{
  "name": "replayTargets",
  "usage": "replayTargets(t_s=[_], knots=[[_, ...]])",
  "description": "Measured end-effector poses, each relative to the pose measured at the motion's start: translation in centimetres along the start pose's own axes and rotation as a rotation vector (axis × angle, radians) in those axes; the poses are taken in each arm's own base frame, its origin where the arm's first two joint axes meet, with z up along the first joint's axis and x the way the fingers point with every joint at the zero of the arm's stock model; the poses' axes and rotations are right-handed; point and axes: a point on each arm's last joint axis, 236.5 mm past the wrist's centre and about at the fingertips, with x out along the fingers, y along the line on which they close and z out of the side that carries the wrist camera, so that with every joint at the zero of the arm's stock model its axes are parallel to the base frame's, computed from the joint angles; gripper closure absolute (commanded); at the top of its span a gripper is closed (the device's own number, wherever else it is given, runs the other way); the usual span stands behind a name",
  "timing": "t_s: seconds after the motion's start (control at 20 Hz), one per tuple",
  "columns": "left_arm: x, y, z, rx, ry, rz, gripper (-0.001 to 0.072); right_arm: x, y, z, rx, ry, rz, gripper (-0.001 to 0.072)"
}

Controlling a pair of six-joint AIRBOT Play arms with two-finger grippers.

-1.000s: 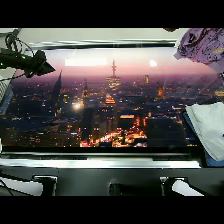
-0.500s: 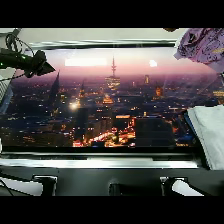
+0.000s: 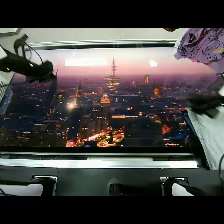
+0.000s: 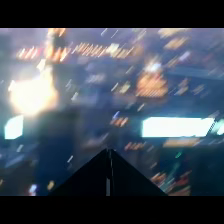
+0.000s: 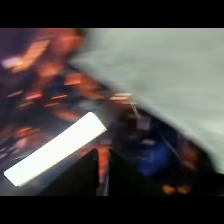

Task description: Fold the clothes and pants, and hang the long-sleeved shirts on hangers.

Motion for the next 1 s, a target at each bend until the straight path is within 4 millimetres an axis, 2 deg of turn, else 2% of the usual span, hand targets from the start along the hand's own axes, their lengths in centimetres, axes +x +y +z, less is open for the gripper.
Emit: replayTargets(t_s=[0.1, 0.2, 0.3, 0.4, 0.55, 0.65, 1.0], knots=[[0.6, 0.0, -3.1, 0.038, 0.027, 0.044, 0.0684, -0.1, 7.5, -2.7, -0.215, -0.009, 0.094, 0.0678], [0.9, -0.1, -6.2, 0.067, 0.035, 0.067, 0.0684, -0.6, 13.4, -6.8, -0.416, -0.004, 0.157, 0.0678], [0.5, -0.4, -8.7, 0.094, 0.018, 0.067, 0.0683, -1.1, 17.3, -10.6, -0.584, -0.008, 0.190, 0.0678], [-0.3, -0.3, -10.0, 0.112, -0.010, 0.073, 0.0683, -1.7, 19.9, -13.7, -0.702, -0.009, 0.222, 0.0678], [-1.2, -0.5, -11.0, 0.128, -0.037, 0.067, 0.0682, -2.2, 21.8, -16.3, -0.790, -0.014, 0.248, 0.0678], [-1.4, -0.4, -11.2, 0.133, -0.045, 0.071, 0.0683, -2.3, 21.8, -17.2, -0.818, 0.000, 0.243, 0.0677], [-1.5, -0.4, -11.5, 0.139, -0.052, 0.069, 0.0683, -2.4, 21.7, -18.3, -0.846, 0.021, 0.233, 0.0677]])
